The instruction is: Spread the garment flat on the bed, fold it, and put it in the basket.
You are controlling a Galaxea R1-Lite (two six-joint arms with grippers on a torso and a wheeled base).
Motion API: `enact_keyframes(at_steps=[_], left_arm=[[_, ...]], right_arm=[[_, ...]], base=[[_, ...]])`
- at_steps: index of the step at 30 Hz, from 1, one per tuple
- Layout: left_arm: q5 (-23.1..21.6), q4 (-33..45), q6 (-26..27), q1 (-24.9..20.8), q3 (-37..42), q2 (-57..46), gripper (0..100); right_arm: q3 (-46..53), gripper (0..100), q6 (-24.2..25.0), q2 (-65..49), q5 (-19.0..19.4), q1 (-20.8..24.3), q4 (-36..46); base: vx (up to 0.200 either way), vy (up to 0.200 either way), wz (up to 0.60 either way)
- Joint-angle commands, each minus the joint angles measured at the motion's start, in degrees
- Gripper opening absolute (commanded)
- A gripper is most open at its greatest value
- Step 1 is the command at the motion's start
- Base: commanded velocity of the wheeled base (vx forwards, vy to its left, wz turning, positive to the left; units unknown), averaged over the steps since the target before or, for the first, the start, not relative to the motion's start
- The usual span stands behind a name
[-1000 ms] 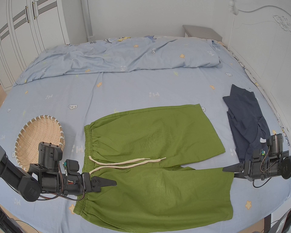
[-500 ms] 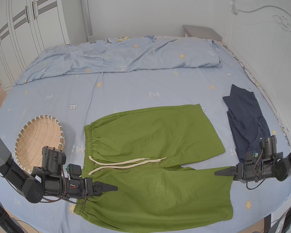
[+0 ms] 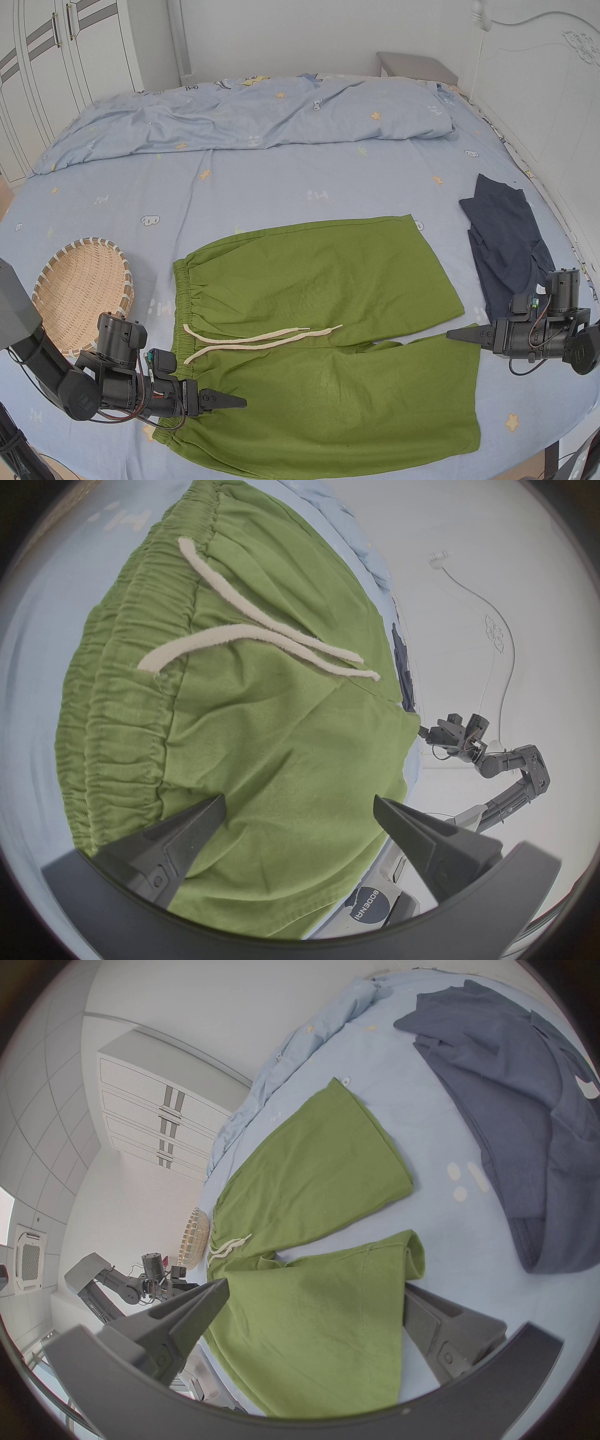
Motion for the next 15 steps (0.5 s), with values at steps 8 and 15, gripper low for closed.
enact_keyframes(at_steps=[8,15], left_arm=[[0.0,0.3,0.4,0.0,-0.1,3.0,100],[0.1,0.3,0.4,0.0,0.0,3.0,100]], right_arm=[[1.6,100,0.5,-8.8,2.1,-0.4,-0.3],[1.3,100,0.8,-6.0,2.1,-4.7,-4.2]], base=[[0.0,0.0,0.0],[0.0,0.0,0.0]])
